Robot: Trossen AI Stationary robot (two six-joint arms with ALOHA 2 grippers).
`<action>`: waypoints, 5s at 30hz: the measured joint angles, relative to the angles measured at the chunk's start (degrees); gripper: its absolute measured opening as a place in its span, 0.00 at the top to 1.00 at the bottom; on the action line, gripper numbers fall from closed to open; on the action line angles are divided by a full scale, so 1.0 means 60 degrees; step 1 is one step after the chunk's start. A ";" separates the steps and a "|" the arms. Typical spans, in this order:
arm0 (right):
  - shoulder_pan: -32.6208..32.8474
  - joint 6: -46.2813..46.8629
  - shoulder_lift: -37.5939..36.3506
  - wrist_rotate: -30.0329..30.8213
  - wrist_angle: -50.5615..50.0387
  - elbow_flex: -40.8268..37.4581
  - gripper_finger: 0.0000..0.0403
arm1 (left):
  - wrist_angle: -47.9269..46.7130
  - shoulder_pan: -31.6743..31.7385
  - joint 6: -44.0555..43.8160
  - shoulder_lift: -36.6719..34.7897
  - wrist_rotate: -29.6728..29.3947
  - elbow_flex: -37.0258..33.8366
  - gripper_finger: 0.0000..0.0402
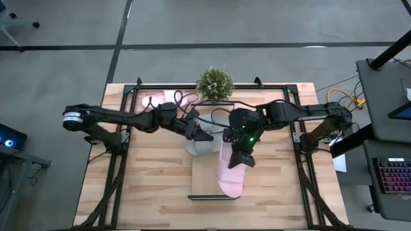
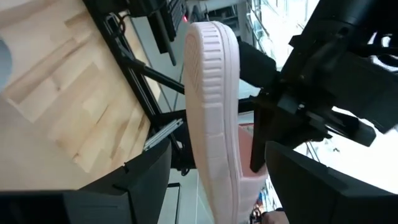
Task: Pick and place slides into the shelf
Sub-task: Put the bottom pink slide on the shelf
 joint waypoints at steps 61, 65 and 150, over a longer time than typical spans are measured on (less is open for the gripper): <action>-0.0066 -0.0532 0.0645 -0.0386 0.1259 0.0139 0.98 | -0.1132 0.0117 -0.0038 0.0489 -0.0166 0.0972 0.39; -0.0070 -0.0525 0.0645 -0.0422 0.1657 0.0139 0.98 | -0.1107 0.0109 -0.0115 0.0490 -0.0158 0.0972 0.39; -0.0695 -0.0120 0.0289 -0.0300 0.1825 0.0136 0.60 | -0.2762 0.0098 0.1368 -0.0098 -0.1606 0.1160 0.87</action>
